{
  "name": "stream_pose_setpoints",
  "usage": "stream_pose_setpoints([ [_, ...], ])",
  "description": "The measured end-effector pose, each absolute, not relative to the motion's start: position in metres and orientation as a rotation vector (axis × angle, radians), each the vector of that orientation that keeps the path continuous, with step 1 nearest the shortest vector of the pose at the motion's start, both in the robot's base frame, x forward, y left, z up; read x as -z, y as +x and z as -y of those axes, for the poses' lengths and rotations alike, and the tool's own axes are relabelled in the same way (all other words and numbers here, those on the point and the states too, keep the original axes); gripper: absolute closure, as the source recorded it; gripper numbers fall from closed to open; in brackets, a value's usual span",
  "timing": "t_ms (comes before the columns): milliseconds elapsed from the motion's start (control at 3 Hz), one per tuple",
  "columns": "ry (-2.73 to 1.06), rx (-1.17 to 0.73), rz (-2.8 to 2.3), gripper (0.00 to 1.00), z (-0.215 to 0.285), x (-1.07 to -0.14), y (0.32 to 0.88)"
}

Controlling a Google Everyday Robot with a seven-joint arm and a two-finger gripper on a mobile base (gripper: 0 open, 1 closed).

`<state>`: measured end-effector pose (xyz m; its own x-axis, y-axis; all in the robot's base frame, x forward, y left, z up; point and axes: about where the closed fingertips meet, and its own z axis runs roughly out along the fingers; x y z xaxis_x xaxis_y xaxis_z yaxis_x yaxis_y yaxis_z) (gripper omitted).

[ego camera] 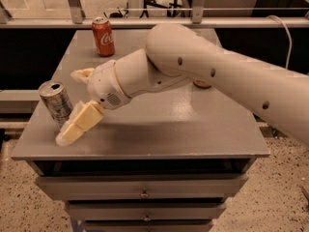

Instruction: Knock redbull can over

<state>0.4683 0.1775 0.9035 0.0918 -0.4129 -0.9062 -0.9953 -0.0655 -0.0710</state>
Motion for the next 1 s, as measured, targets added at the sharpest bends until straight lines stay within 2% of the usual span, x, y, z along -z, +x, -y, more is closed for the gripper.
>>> stream_pose_setpoints([
  [333,-1.556,-0.972,-1.412,0.15,-0.196,-0.895,0.473],
  [667,-1.508,-0.985,-1.42,0.47,-0.205,-0.885,0.481],
  [1000,-1.483,-0.987,-1.432,0.7,-0.205,-0.881,0.487],
])
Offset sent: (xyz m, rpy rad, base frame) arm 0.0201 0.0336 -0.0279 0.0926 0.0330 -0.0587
